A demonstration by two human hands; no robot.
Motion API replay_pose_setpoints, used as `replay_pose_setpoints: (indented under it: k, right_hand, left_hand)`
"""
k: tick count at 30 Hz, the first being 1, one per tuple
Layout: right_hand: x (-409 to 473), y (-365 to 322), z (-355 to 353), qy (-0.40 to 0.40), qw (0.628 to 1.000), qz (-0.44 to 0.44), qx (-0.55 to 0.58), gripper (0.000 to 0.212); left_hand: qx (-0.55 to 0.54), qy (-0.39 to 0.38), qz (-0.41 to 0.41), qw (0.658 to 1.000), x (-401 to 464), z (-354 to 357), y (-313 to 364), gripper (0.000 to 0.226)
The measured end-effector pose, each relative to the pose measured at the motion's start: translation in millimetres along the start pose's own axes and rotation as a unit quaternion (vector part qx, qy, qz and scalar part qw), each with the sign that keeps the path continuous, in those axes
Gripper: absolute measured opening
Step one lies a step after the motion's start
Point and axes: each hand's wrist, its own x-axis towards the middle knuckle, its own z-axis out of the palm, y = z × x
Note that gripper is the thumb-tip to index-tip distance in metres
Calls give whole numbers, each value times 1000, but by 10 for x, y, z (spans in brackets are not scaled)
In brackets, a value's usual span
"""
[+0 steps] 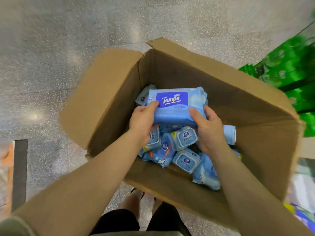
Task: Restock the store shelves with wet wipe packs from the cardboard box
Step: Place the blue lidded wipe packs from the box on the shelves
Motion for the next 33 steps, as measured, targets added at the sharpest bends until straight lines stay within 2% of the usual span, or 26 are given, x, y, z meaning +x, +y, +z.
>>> replay_pose_setpoints:
  k: [2,4,8,16,20,25,30,33]
  right_hand:
    - [-341,-157,-117,4,1000,-15,-9,68]
    - [-657,-283,-239,22,999,-25,-11,71]
    - [-1274,-542,-493,55,996,-66,8,54]
    - [-2421,-1017,-896,212,967,-141,10,45]
    - [-3093,-1167,-1155,273,949,-161,-10,27]
    - [-3706,-1195,-1595,375,909,-178,-39,26]
    - [-4267,-1115,-2125,451,874,-180,-29,13]
    - [-4629,-979,-2473,477,860,-182,-18,16]
  left_hand:
    - [-20,-37,2,999,-274,-42,53,38]
    - [-20,-71,9,997,-542,-78,84,33]
    - [20,-136,42,990,-1045,-121,94,35]
    - [45,-283,74,955,-2037,101,95,27]
    - [63,-350,96,930,-2557,283,54,39]
    - [95,-449,154,875,-3214,628,-84,60]
    - [154,-524,177,819,-3889,982,-439,38]
    - [176,-545,184,799,-4293,1190,-757,33]
